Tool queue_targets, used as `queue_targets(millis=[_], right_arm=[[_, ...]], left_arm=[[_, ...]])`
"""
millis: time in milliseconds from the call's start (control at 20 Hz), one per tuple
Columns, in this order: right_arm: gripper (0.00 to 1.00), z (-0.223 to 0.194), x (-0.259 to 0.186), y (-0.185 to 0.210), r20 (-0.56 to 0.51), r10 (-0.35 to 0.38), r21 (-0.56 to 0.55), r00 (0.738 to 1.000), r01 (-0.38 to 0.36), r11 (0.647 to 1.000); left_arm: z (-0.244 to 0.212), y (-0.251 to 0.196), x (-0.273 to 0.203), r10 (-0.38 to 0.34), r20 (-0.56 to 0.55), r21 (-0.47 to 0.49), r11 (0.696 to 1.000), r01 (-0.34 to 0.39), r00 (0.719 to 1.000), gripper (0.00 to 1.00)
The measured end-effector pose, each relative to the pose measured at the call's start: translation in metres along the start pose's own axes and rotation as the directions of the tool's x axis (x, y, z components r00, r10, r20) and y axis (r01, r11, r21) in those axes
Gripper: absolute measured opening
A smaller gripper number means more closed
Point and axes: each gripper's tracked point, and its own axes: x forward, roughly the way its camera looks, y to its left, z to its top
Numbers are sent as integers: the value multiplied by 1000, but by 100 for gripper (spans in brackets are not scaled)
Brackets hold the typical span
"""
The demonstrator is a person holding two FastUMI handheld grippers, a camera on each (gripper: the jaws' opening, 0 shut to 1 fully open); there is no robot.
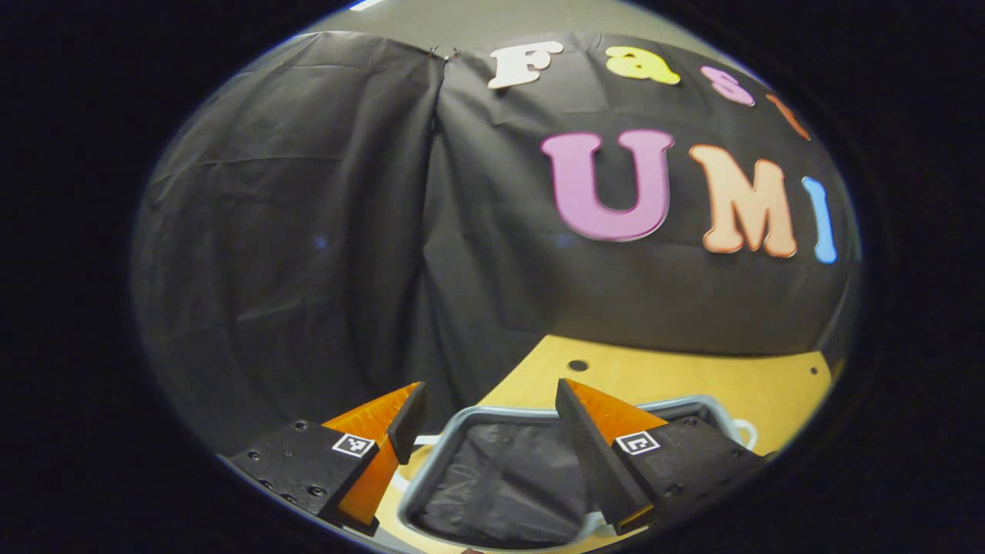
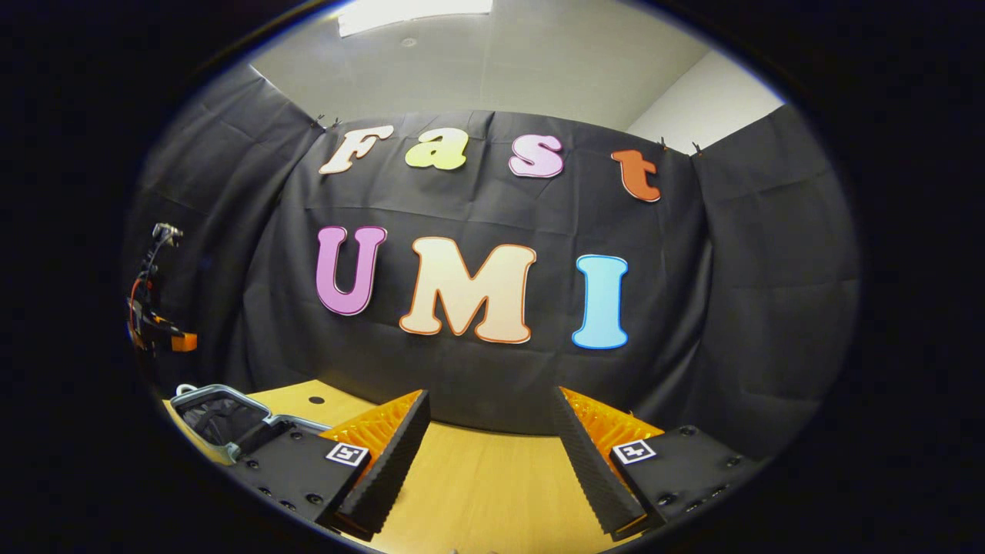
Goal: First open the suitcase, pack the skin care products into it, and then close the suitcase.
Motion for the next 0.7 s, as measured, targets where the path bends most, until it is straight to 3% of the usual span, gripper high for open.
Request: queue_targets(millis=[150,300,700], right_arm=[[99,-2,-6,-26,0,-3,6,1000,3,1000],[99,-10,-13,-53,-5,-14,20,1000,14,1000],[99,-30,-29,-108,-33,-23,49,999,24,999]], left_arm=[[25,-57,-29,-86,64,-36,995,88,994,97],[32,-104,-47,-134,84,-10,991,136,987,99],[-4,-225,-104,-268,30,55,962,266,963,96]])
